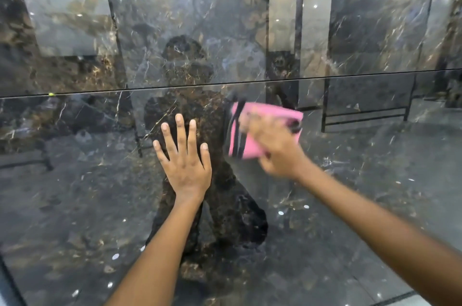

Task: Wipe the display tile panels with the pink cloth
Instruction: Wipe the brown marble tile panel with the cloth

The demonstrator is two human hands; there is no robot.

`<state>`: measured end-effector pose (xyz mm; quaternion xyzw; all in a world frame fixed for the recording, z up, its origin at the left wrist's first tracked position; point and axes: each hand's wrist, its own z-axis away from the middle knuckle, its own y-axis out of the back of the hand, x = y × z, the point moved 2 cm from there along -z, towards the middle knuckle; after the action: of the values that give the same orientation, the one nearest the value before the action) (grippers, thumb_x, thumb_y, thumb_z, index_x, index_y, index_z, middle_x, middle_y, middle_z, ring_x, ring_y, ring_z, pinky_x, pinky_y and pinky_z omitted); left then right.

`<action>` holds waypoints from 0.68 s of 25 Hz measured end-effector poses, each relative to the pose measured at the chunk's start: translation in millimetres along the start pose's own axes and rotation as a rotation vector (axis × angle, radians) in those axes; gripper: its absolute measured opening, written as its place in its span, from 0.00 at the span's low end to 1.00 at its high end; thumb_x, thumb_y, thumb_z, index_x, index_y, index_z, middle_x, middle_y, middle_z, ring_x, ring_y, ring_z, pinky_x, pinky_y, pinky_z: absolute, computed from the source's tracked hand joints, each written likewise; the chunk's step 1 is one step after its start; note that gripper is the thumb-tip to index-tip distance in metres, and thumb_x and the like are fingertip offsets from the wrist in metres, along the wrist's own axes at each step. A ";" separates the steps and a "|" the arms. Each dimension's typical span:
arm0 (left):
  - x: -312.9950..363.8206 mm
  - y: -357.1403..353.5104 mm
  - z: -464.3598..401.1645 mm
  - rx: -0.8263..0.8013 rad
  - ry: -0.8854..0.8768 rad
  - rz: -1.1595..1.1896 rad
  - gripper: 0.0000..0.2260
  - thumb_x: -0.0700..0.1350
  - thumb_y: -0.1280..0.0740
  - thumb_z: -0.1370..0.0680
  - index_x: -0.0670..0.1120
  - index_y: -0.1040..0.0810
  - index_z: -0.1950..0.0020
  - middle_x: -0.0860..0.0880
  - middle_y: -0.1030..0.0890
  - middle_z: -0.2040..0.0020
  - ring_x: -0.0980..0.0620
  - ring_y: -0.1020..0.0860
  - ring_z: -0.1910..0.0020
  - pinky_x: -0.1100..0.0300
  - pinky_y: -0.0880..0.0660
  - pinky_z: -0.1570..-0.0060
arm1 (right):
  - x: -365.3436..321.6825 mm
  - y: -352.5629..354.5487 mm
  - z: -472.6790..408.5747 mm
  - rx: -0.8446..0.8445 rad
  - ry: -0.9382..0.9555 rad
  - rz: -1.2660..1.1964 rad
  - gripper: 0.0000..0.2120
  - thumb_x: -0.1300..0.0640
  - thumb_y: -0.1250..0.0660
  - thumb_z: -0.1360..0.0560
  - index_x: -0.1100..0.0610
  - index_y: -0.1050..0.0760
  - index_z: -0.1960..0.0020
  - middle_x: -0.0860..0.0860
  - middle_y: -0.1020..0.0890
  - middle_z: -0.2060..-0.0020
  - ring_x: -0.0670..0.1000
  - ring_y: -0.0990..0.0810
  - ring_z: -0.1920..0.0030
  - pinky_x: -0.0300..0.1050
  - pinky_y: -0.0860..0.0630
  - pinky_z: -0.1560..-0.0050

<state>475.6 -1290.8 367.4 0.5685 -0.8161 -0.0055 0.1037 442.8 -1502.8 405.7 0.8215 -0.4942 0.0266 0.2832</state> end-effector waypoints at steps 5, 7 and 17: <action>0.5 4.7 4.7 0.004 0.012 -0.007 0.25 0.50 0.45 0.18 0.49 0.45 0.21 0.46 0.43 0.21 0.43 0.51 0.21 0.44 0.60 0.25 | -6.8 -15.4 107.1 -0.479 0.455 0.031 0.34 0.70 0.36 0.33 0.58 0.36 0.28 0.53 0.27 0.32 0.52 0.26 0.36 0.42 0.33 0.32; 0.8 3.8 5.7 0.009 0.005 -0.007 0.25 0.49 0.45 0.18 0.48 0.44 0.21 0.46 0.43 0.21 0.41 0.50 0.22 0.43 0.59 0.25 | 47.5 15.2 79.7 -0.101 -0.002 0.015 0.30 0.70 0.40 0.32 0.60 0.33 0.30 0.59 0.24 0.37 0.57 0.24 0.38 0.46 0.31 0.32; -1.2 5.1 5.0 -0.008 0.003 0.004 0.25 0.48 0.43 0.18 0.47 0.44 0.21 0.44 0.41 0.21 0.39 0.47 0.23 0.42 0.57 0.25 | -33.2 -39.2 188.0 -0.292 0.082 0.139 0.42 0.61 0.41 0.35 0.55 0.47 0.22 0.51 0.41 0.23 0.55 0.42 0.24 0.57 0.35 0.31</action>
<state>470.4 -1288.4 363.0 0.5663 -0.8172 -0.0078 0.1073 413.8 -1555.1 220.1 0.7338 -0.5363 0.0075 0.4170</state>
